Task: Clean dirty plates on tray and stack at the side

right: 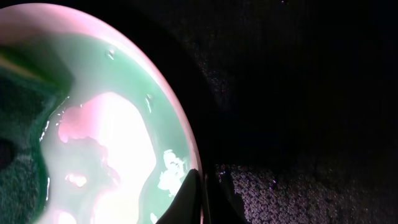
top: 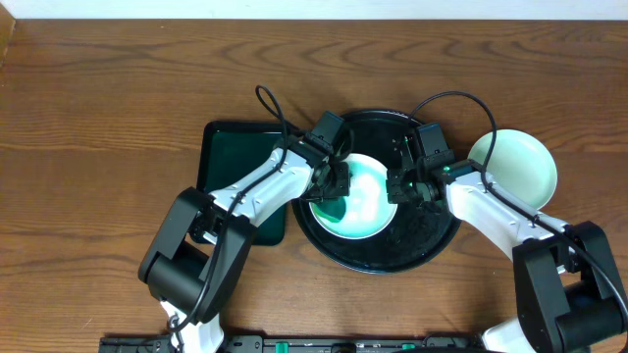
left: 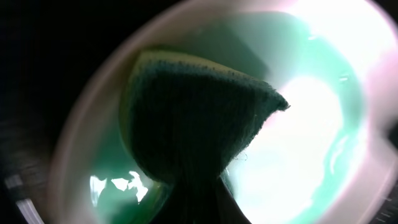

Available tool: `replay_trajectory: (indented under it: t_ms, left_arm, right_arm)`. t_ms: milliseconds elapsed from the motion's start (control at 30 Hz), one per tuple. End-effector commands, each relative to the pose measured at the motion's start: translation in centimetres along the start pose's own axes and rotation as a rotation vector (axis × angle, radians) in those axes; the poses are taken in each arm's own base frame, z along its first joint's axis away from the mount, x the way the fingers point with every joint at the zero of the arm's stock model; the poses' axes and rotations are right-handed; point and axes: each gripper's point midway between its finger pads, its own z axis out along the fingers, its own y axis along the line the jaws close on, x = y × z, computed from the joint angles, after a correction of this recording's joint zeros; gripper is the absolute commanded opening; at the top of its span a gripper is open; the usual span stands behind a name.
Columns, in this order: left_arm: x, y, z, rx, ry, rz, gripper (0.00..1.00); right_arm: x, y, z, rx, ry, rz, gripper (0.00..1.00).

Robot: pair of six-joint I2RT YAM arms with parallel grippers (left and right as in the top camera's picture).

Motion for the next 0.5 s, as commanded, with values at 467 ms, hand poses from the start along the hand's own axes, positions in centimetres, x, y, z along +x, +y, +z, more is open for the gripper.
replay_trajectory:
  t_ms: [467]
  left_arm:
    - [-1.4, -5.6, -9.7, 0.203, -0.203, 0.094, 0.07]
  right_arm:
    - [0.5, 0.9, 0.3, -0.028, 0.018, -0.014, 0.01]
